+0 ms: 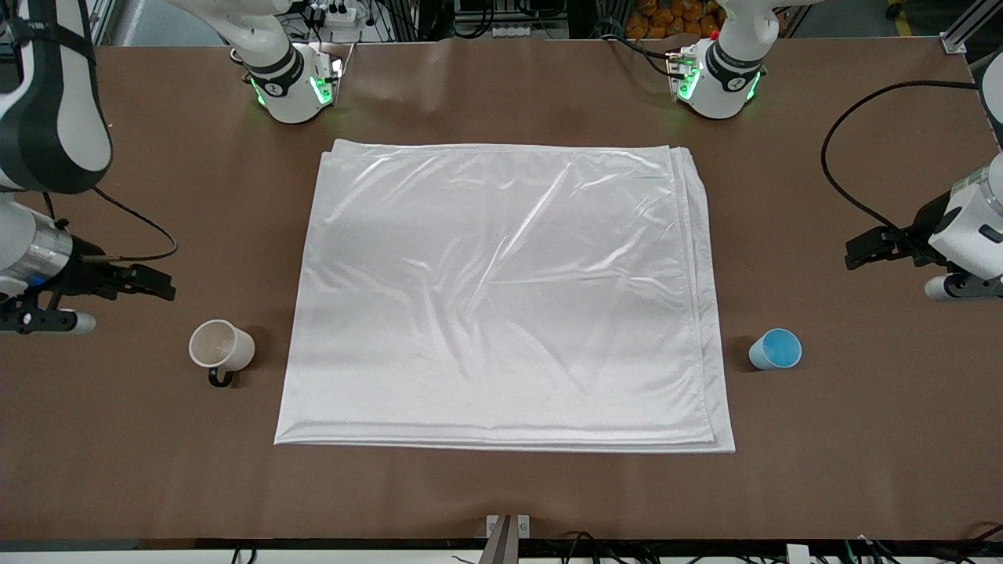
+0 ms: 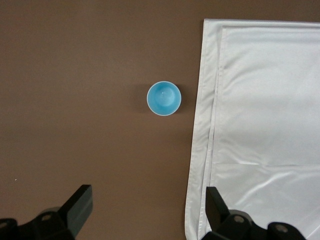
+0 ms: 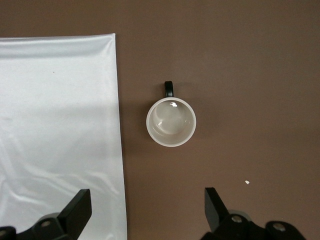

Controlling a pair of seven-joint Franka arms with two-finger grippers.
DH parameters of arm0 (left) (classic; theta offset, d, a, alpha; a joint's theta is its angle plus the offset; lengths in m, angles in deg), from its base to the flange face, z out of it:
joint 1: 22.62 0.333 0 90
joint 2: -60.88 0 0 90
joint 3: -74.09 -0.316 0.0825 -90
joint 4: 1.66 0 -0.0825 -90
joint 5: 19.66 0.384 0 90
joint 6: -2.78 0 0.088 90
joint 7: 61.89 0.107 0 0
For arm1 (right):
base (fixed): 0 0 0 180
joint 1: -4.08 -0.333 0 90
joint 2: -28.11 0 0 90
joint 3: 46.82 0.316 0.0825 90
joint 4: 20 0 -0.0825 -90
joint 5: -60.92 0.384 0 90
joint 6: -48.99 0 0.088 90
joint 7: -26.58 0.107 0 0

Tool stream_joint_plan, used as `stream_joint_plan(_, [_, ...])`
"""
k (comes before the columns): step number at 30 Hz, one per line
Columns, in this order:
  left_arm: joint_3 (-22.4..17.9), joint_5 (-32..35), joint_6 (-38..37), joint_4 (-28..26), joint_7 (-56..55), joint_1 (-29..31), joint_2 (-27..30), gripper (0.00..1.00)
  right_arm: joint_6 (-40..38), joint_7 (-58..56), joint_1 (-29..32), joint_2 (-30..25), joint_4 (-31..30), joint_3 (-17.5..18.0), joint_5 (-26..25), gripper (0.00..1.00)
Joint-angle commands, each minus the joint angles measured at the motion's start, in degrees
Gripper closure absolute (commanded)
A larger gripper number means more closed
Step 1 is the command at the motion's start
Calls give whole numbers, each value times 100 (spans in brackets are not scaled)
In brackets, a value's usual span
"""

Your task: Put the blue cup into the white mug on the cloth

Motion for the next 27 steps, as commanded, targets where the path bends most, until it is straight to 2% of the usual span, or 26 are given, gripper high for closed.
stream_joint_plan(1, [19,31,365,-245,21,64,-105,0,332,30,50,642,170,49,6,0])
stream_joint_plan(7, [19,40,1050,-850,21,64,-122,0,982,39,59,1354,214,49,6,0])
stream_joint_plan(13, [19,57,1894,-1449,21,230,-236,0,1273,13,76,1855,380,49,-82,0])
stream_joint_plan(27, [1,101,2782,-1765,21,231,-799,0,1651,-286,173,2427,706,49,-82,0])
